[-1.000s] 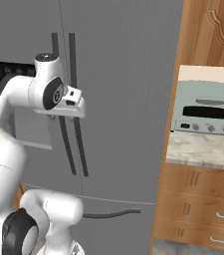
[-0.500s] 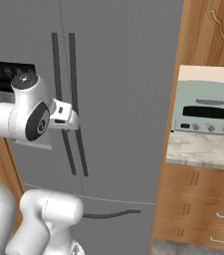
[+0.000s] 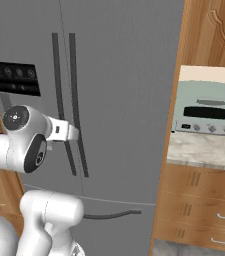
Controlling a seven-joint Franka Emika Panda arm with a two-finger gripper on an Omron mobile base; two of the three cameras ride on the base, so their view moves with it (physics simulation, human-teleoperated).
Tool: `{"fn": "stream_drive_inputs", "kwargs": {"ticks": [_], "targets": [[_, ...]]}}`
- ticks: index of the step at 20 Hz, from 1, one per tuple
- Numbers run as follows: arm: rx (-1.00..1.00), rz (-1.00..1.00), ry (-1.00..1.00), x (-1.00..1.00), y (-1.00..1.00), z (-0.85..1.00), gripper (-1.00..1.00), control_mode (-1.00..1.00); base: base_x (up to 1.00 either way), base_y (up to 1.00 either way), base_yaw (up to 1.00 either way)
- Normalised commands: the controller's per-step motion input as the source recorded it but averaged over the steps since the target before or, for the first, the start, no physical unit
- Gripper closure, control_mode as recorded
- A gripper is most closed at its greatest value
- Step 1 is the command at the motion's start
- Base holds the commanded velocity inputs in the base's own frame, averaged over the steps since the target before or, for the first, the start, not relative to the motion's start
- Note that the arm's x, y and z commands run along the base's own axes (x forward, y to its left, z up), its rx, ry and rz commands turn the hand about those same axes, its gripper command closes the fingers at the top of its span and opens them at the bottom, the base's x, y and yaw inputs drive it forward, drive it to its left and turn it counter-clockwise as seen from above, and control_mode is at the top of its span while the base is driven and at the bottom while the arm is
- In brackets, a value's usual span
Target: Take the cakes from the fridge and place them on the empty tray on the dining counter.
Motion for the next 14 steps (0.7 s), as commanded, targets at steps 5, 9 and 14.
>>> {"fn": "stream_drive_inputs", "kwargs": {"ticks": [5,9,14], "targets": [[0.00,0.00,-0.24,-0.01,0.00,-0.21,-1.00,-1.00,0.00,0.00,0.00],[0.00,0.00,0.00,0.00,0.00,0.00,-1.00,1.00,-0.29,0.00,0.00],[0.00,0.00,0.00,0.00,0.00,0.00,-1.00,1.00,-0.63,0.00,0.00]]}}
